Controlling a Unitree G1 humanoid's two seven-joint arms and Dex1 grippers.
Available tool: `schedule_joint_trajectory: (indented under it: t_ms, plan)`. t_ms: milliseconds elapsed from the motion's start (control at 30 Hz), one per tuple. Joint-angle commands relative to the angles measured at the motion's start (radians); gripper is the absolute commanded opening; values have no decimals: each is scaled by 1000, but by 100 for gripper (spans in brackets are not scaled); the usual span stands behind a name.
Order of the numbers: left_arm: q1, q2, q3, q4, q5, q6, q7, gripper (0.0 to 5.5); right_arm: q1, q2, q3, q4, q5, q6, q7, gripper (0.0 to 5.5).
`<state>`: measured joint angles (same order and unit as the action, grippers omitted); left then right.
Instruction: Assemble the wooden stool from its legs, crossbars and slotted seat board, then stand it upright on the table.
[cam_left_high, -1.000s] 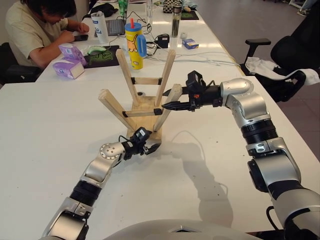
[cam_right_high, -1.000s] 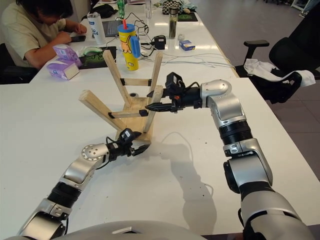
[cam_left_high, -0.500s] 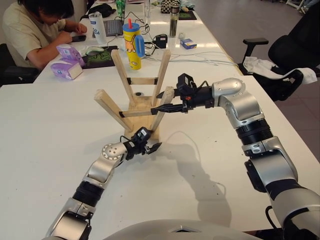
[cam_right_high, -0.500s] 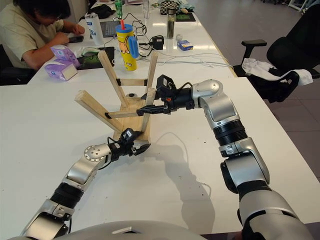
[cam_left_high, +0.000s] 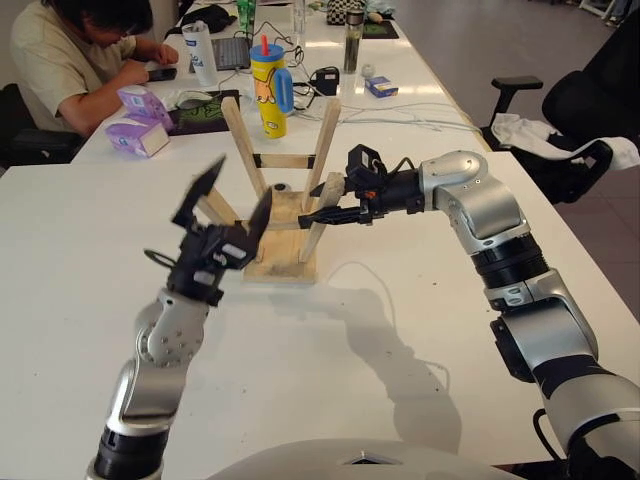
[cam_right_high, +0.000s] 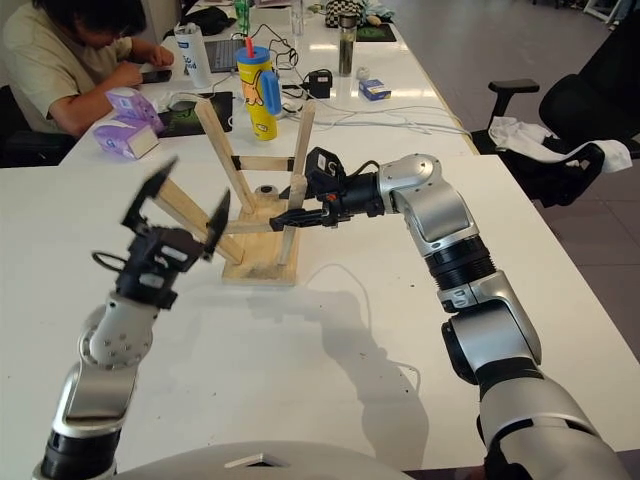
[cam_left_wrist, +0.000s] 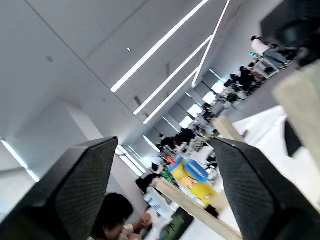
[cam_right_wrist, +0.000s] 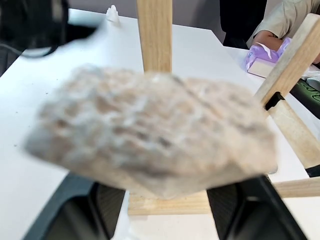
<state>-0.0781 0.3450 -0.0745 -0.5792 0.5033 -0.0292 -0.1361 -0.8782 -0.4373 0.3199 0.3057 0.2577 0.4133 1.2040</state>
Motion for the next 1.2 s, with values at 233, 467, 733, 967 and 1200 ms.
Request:
schedule_joint_trajectory:
  t_ms: [233, 467, 733, 967, 1200]
  plan:
    - [81, 67, -283, 449, 292, 209, -197, 351, 43, 28, 91, 99, -105, 23, -43, 204]
    - [-15, -58, -160, 312, 81, 151, -69, 351, 50, 58, 47, 129, -90, -59, -75, 204]
    - [-80, -129, 28, 68, -121, 74, 33, 351, 57, 104, -111, 153, -20, -246, -128, 267]
    - [187, -61, 23, 82, -145, -68, 5, 351, 117, 66, -136, 48, -14, -184, -132, 314]
    - [319, -35, 71, 89, -178, -180, 23, 351, 201, 71, -268, -138, 81, -95, -259, 314]
